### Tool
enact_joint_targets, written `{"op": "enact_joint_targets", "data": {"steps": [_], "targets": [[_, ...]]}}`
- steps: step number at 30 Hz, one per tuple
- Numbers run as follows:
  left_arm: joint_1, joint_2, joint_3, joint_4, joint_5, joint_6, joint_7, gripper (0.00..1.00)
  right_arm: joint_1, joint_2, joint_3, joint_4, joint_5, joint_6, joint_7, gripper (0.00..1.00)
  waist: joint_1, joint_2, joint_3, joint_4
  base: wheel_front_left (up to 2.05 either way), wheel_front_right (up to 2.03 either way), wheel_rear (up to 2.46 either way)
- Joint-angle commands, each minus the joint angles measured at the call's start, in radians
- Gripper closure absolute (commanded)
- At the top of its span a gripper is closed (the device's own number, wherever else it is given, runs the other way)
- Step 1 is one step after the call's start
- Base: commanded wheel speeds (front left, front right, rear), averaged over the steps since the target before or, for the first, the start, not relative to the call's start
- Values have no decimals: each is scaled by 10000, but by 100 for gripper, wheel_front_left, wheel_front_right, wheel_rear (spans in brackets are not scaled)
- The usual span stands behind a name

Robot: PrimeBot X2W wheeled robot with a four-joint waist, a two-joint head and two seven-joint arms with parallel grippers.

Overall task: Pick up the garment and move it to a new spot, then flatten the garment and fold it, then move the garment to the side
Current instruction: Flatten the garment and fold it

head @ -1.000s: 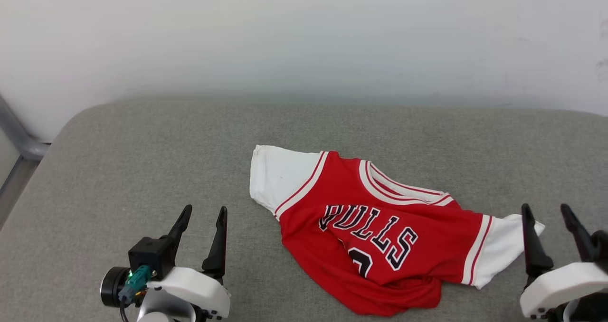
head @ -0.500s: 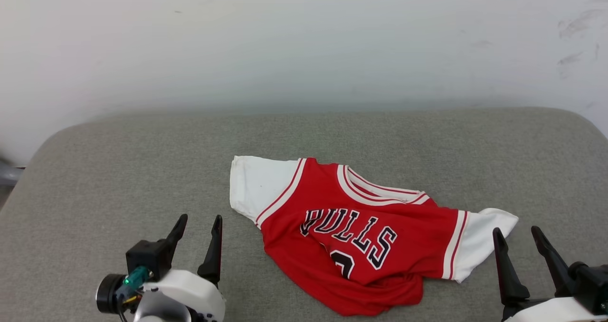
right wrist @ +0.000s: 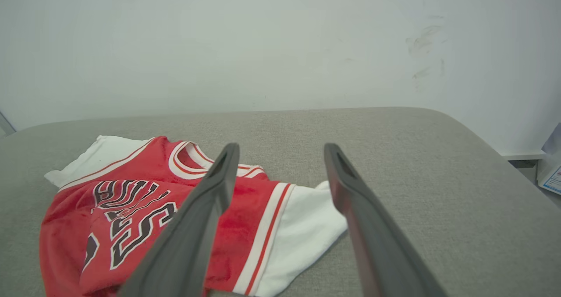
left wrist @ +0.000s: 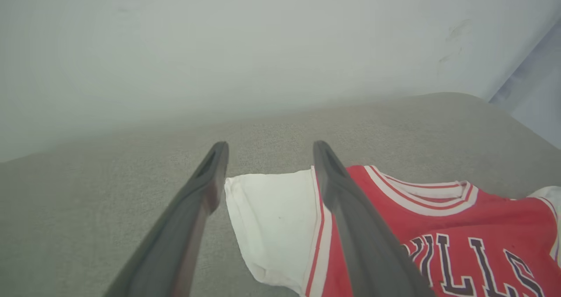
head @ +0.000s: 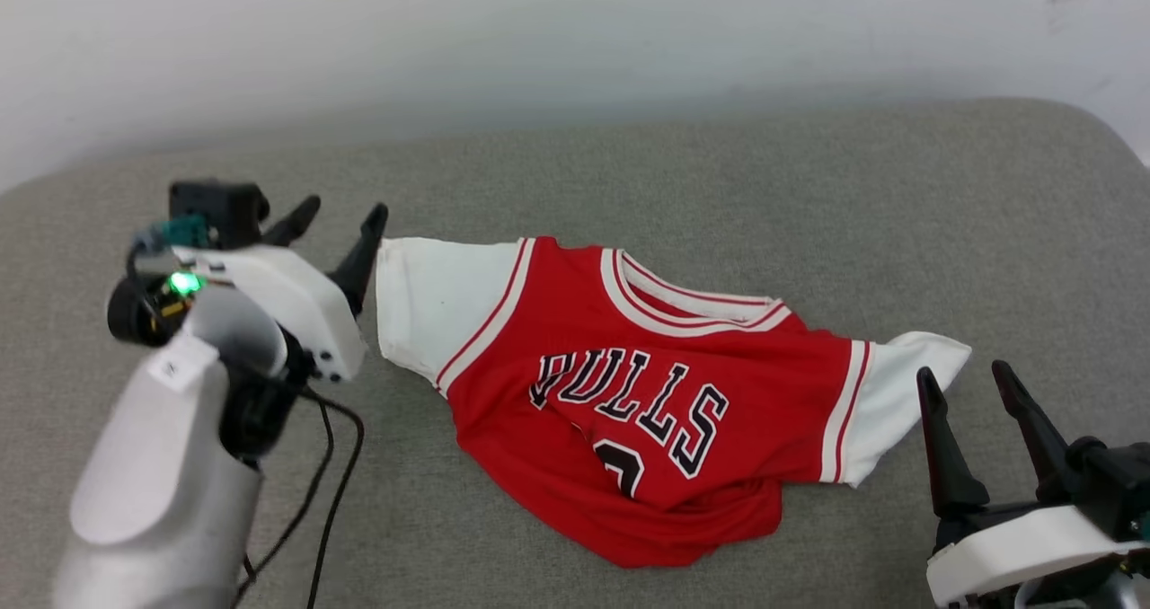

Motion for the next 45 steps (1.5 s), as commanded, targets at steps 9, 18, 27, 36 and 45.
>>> {"op": "enact_joint_targets", "data": {"steps": [9,18,27,36,45], "targets": [[-2617,1419,-856,933,-1975,-117,3870,0,-1014,20,178,368,189,-5,-477,0,0,0,1785,-930,0,0,0],[-3559,2386,-1237,2492,-2731,-122,5630,0,-1574,20,409,830,463,-5,-1012,0,0,0,2902,-1499,0,0,0],[-3687,2462,-1736,3810,-3084,-123,6061,0,-1975,20,547,1344,671,-3,-1370,0,0,0,3460,-1777,0,0,0],[-3348,1902,-2614,4668,-3309,-136,6591,100,-2071,19,527,1679,720,-5,-1254,0,0,0,3415,-1787,0,0,0],[-4069,2134,-2705,4713,-2645,-124,3921,100,-1973,18,95,2334,1101,-3,-501,0,0,0,2423,-1246,0,0,0]]}}
